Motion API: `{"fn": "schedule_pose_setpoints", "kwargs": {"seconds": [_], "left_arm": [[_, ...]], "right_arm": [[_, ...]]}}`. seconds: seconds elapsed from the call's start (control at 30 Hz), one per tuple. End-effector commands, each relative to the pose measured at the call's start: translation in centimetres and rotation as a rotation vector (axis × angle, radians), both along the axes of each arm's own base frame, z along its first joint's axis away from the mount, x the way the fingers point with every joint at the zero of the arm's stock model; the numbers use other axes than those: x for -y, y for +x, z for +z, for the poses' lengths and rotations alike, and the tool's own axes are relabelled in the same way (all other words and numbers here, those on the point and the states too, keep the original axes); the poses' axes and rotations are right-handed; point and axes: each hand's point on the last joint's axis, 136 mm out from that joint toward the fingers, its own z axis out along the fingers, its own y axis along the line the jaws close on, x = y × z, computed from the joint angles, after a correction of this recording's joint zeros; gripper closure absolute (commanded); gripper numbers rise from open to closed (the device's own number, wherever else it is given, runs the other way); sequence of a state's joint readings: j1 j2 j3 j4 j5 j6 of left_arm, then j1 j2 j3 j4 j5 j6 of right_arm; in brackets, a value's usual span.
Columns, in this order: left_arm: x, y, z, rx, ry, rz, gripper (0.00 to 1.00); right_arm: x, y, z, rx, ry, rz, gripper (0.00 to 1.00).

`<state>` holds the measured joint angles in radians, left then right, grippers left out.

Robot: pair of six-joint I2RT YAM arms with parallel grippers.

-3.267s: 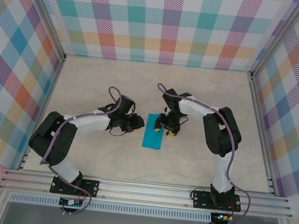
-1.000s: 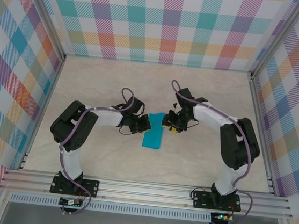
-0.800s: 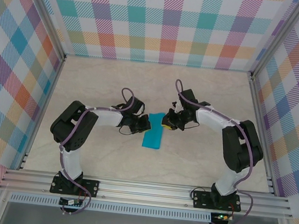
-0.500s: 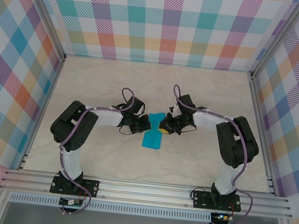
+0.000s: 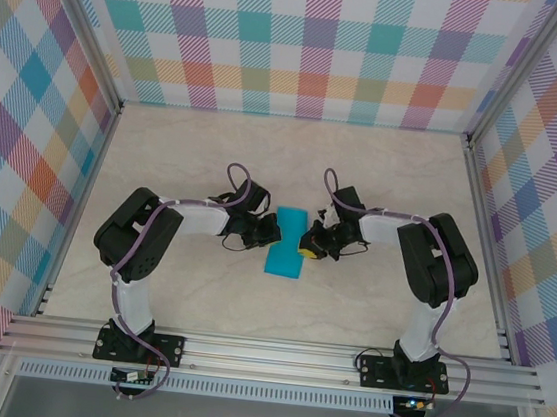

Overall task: Fold a paper plane with a square sheet of paper (pick it up from the middle)
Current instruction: Fold the square sheet of paper in half at the center of the table.

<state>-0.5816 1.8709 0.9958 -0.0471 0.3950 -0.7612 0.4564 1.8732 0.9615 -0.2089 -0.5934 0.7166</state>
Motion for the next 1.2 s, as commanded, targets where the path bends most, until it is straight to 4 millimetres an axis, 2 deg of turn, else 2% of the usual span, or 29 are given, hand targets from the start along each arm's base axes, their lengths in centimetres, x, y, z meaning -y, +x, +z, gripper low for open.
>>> {"fn": "schedule_pose_setpoints", "kwargs": {"seconds": [0.0,0.1,0.2,0.27,0.4,0.5,0.6,0.87,0.93,1.0,1.17], "left_arm": [[-1.9,-2.6,-3.6,-0.098,0.135,-0.013,1.00],[-1.9,-2.7,-3.7,-0.101,0.140,-0.015,1.00],[-2.0,-2.8,-3.8,-0.104,0.144,-0.014,1.00],[-2.0,-2.8,-3.8,-0.104,0.145,-0.015,1.00],[-2.0,-2.8,-3.7,-0.102,0.146,-0.015,1.00],[-2.1,-2.7,-3.7,-0.100,0.149,-0.015,1.00],[-2.0,-2.7,-3.7,-0.100,0.147,-0.018,1.00],[-2.0,-2.7,-3.7,-0.100,0.145,-0.019,1.00],[-2.0,-2.8,-3.7,-0.102,0.148,-0.018,1.00],[-2.1,-2.7,-3.8,-0.101,0.149,-0.017,1.00],[-2.0,-2.7,-3.8,-0.102,0.146,-0.019,1.00]], "right_arm": [[0.6,-0.6,-1.3,0.002,0.003,0.020,0.91],[1.0,-1.1,-2.3,-0.017,-0.010,0.023,0.91],[1.0,-1.3,-2.4,-0.015,-0.006,0.026,0.91],[0.7,-1.0,-1.5,0.004,0.017,0.030,0.92],[-0.7,-0.5,2.0,0.077,0.137,0.048,0.92],[-1.0,-0.8,2.8,0.090,0.178,0.051,0.92],[-0.9,-1.4,2.2,0.082,0.177,0.066,0.92],[0.7,-3.0,-2.0,0.028,0.063,0.073,0.93],[0.6,-3.2,-2.0,0.021,0.073,0.079,0.95],[0.6,-3.1,-1.3,0.031,0.078,0.079,0.95],[-0.3,-2.6,2.3,0.141,0.137,0.103,0.95]]}}
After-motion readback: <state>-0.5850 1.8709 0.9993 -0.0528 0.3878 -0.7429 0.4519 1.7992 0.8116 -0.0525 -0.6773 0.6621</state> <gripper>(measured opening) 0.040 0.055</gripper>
